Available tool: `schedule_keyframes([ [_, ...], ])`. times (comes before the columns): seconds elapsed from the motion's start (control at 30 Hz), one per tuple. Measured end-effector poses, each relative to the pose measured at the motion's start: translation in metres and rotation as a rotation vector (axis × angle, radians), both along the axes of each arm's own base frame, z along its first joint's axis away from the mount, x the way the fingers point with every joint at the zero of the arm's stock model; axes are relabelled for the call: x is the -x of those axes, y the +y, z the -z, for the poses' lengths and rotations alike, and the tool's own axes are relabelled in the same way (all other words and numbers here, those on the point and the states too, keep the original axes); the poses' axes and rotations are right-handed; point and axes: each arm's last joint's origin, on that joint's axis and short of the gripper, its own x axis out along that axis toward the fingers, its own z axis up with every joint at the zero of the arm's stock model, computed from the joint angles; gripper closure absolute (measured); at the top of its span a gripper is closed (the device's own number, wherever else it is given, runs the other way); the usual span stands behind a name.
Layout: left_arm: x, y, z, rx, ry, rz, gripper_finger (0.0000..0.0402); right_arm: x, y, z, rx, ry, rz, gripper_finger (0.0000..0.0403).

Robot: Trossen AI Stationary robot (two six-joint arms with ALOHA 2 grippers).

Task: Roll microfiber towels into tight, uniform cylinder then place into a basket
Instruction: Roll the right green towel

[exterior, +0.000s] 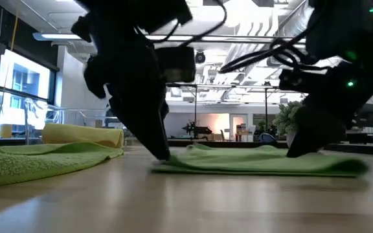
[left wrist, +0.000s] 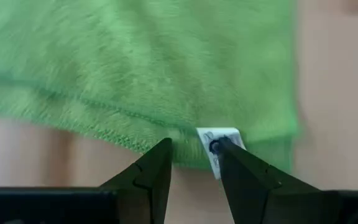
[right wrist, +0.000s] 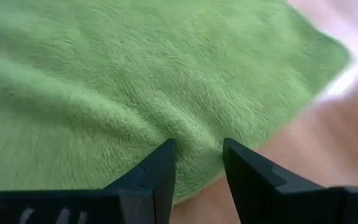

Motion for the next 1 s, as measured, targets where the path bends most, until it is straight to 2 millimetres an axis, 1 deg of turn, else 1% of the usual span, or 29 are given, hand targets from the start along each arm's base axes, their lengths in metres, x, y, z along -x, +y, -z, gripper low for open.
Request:
schedule_keyframes([
  [0.07,-0.003,-0.009,-0.002,0.013,-0.054,0.021,0.0280,-0.002,-0.003,-0.005,0.008,0.030,-0.041,0.0277],
  [0.2,-0.006,-0.022,-0.008,-0.020,-0.118,0.113,0.0280,-0.006,-0.001,-0.018,-0.083,0.071,-0.121,0.0277],
  [0.3,-0.009,-0.026,-0.014,-0.098,-0.148,0.201,0.0280,-0.005,0.008,-0.033,-0.144,0.092,-0.222,0.0277],
  [0.43,-0.009,-0.030,-0.015,-0.258,-0.156,0.354,0.0280,0.005,0.027,-0.043,-0.169,0.147,-0.446,0.0277],
  [0.6,-0.007,-0.036,-0.014,-0.388,-0.148,0.544,0.0280,0.021,0.055,-0.039,-0.140,0.240,-0.706,0.0277],
  [0.77,-0.007,-0.040,-0.012,-0.462,-0.154,0.679,0.0280,0.034,0.076,-0.033,-0.039,0.314,-0.942,0.0277],
  [0.83,-0.007,-0.042,-0.011,-0.483,-0.151,0.719,0.0280,0.036,0.079,-0.030,0.020,0.331,-0.985,0.0277],
  [0.9,-0.007,-0.043,-0.011,-0.509,-0.151,0.763,0.0280,0.036,0.080,-0.026,0.071,0.343,-0.990,0.0277],
  [1.0,-0.007,-0.043,-0.007,-0.553,-0.139,0.818,0.0280,0.034,0.081,-0.024,0.094,0.330,-0.978,0.0277],
])
